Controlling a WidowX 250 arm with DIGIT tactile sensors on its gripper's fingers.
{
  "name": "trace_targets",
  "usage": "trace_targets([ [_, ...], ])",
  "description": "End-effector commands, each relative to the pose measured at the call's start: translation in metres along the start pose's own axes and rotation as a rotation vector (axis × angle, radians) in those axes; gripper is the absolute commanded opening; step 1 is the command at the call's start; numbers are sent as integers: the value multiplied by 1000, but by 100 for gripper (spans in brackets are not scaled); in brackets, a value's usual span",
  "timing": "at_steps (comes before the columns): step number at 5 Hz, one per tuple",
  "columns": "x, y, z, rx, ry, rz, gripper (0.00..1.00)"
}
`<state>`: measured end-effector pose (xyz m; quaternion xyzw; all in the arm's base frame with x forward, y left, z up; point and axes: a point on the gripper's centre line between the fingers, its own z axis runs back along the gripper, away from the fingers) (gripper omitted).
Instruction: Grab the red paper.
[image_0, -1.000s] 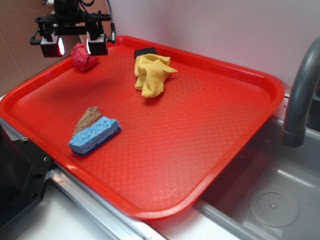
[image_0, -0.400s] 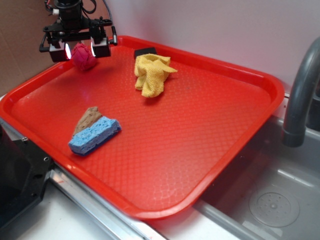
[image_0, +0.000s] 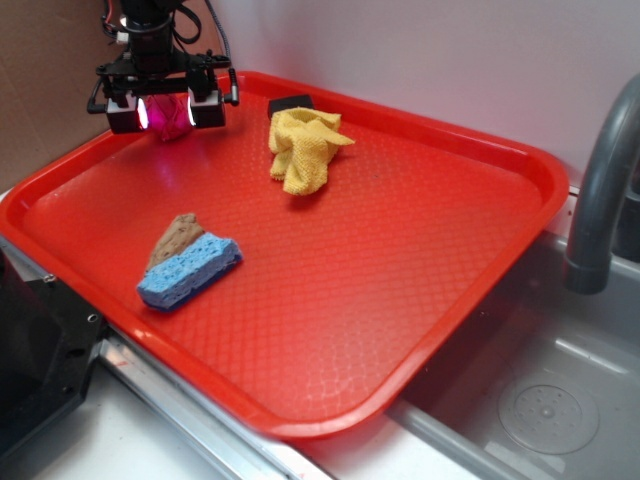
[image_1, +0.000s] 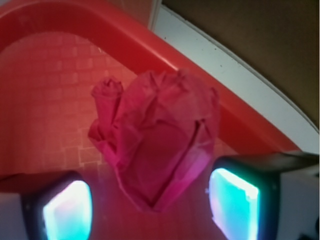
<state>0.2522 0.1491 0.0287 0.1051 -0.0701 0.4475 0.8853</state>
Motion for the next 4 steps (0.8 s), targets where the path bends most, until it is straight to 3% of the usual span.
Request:
trace_targets([
  [1, 8, 5, 6, 9, -53, -8, 100],
  [3, 9, 0, -6, 40, -34, -15, 100],
  [4, 13, 1, -8, 52, -35, -2, 14],
])
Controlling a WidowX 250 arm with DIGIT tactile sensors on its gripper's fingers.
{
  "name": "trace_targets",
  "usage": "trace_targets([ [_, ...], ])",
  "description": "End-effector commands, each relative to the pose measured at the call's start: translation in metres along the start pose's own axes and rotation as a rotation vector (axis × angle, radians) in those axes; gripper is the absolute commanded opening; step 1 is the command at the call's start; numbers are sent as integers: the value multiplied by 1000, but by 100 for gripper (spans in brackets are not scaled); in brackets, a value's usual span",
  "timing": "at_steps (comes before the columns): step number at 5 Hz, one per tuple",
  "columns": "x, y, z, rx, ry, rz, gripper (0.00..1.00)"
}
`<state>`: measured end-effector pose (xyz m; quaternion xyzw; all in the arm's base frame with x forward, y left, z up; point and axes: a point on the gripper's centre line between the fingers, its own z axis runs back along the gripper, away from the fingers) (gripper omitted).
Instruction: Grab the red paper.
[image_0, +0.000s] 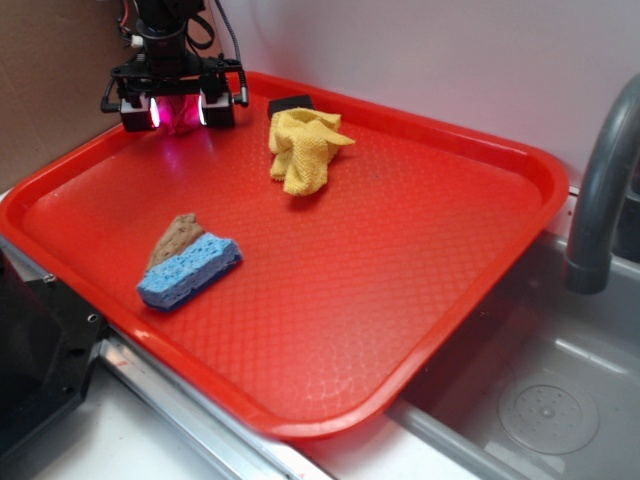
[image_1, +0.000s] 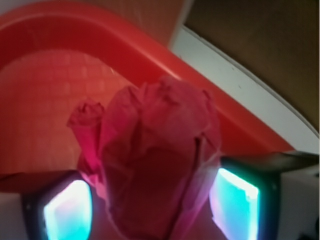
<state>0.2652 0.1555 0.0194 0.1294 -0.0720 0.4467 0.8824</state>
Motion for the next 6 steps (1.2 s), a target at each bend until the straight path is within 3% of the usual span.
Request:
trace_targets([
  [1, 3, 10, 2, 15, -6, 2, 0],
  [4, -7, 10, 14, 2, 1, -21, 0],
  [5, -22, 8, 38, -42, 15, -82, 0],
  [6, -52, 2, 95, -109, 22, -215, 0],
])
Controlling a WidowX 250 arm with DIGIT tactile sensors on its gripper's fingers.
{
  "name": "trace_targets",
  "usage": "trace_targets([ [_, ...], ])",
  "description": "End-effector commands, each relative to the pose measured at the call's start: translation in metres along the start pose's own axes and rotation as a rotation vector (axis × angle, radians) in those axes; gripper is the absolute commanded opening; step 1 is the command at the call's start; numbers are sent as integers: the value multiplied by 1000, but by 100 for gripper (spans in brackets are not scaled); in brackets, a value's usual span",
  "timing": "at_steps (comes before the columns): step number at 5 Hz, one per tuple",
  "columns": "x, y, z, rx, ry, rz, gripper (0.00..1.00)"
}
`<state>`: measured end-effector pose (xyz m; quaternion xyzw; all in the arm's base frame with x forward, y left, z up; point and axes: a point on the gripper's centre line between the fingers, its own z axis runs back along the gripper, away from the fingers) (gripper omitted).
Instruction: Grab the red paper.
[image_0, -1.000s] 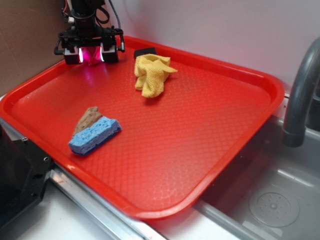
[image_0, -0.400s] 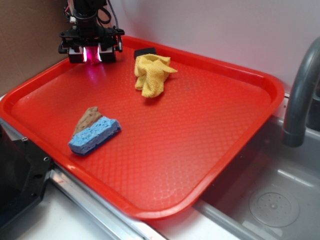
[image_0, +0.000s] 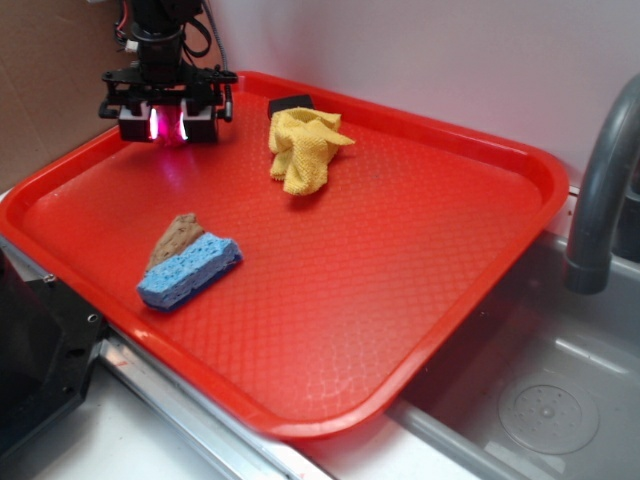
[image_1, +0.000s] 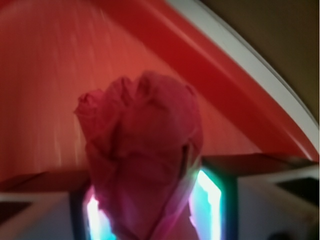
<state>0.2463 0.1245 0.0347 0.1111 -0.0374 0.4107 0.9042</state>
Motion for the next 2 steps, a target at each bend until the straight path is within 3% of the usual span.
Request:
trace_targets([
  [1, -63, 0, 130, -161, 14, -321, 0],
  [2, -87, 7, 185, -271, 26, -413, 0],
])
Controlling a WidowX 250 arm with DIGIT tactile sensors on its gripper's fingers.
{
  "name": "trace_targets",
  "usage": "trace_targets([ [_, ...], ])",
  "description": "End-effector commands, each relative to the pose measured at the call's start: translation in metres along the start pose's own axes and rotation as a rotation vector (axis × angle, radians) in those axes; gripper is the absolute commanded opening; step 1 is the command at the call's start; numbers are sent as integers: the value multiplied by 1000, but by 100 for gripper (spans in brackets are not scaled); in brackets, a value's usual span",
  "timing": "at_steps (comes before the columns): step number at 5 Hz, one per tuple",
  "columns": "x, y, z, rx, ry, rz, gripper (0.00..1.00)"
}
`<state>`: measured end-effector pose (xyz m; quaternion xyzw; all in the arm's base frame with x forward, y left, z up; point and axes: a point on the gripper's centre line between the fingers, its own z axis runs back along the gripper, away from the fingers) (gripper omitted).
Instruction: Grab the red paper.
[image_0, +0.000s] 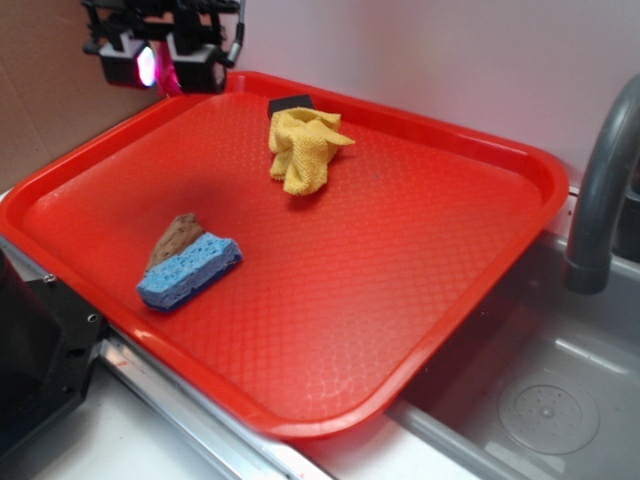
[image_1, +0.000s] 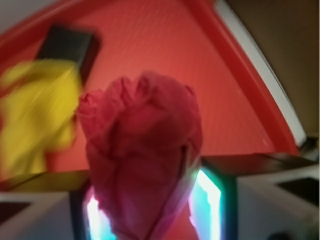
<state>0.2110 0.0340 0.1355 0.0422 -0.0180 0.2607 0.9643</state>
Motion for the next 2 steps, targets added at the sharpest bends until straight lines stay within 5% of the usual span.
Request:
trace_targets([
  [1, -32, 4, 85, -171, -79, -138, 0],
  [2, -26, 4, 77, -169, -69, -150, 0],
])
